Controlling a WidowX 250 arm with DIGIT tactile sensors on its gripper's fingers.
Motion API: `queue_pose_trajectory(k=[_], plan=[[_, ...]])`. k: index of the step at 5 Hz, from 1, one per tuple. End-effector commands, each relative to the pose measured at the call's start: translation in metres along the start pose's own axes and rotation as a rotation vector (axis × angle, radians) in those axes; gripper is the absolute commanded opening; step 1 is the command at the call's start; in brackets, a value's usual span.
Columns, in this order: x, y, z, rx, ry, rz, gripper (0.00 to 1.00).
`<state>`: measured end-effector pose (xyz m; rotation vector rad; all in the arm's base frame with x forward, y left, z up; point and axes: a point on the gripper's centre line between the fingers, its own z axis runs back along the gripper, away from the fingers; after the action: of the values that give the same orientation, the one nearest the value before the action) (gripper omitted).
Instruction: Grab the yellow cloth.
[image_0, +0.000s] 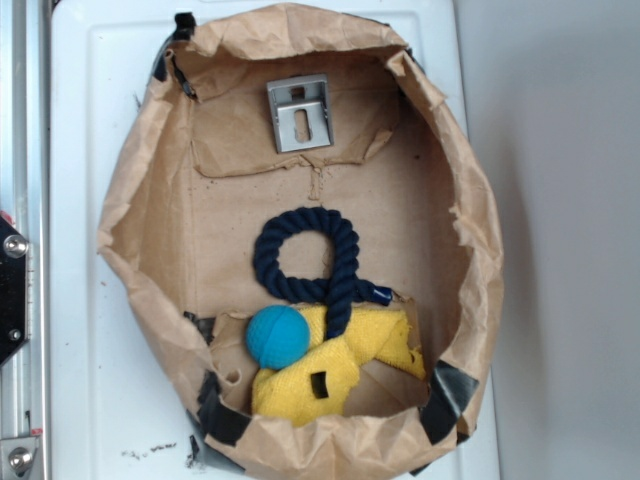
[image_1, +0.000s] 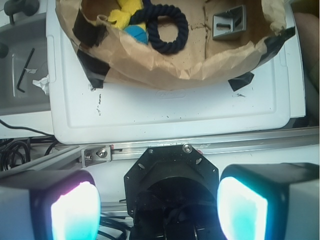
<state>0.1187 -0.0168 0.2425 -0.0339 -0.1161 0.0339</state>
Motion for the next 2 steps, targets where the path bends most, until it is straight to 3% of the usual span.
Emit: queue_pose_trajectory(k=[1,2], plan=[[0.000,0.000,0.000,0.000,0.000,0.000,1.00],[0.043,0.012,-0.010,0.022,0.004,0.054,1.00]])
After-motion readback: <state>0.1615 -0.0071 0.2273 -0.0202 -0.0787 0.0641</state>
